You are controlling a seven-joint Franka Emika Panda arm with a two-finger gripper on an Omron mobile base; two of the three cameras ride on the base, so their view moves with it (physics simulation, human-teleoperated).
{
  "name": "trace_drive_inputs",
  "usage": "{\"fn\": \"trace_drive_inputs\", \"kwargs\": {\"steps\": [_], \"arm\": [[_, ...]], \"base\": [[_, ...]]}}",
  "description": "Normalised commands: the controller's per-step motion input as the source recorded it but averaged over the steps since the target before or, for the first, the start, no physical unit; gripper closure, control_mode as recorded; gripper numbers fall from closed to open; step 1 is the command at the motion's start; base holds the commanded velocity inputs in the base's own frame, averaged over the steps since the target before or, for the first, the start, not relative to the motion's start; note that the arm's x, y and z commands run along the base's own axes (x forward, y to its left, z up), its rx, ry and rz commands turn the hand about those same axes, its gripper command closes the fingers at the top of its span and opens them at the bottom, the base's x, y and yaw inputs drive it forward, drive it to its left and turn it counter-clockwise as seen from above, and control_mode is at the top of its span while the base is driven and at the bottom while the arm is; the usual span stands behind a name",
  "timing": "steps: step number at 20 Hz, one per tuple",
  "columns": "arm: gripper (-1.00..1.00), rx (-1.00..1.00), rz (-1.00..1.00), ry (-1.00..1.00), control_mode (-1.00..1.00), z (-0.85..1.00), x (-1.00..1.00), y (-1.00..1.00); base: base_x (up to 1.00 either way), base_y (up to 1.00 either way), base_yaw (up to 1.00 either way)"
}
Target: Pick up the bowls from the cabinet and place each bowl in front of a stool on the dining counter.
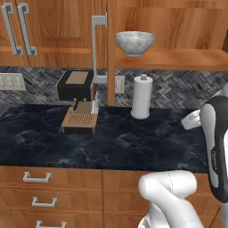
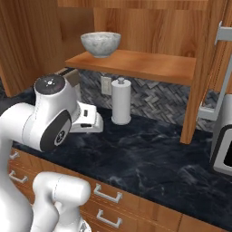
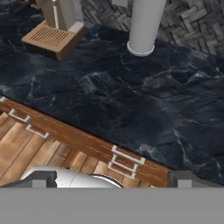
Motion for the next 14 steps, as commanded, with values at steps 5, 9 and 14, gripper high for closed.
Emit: {"fn": "trace_drive_inputs", "kwargs": {"steps": [5, 9, 14], "arm": [[-1.00, 0.06, -0.04, -0.01, -1.00, 0.54, 0.19, 0.12], [-1.00, 0.09, -0.11, 0.00, -1.00, 0.51, 0.42, 0.37], [-1.00, 0.10, -0.17, -0.05, -1.00, 0.27, 0.47, 0.21]], "base": [[0.00, 0.00, 0.00], [0.00, 0.00, 0.00], [0.00, 0.00, 0.00]]}}
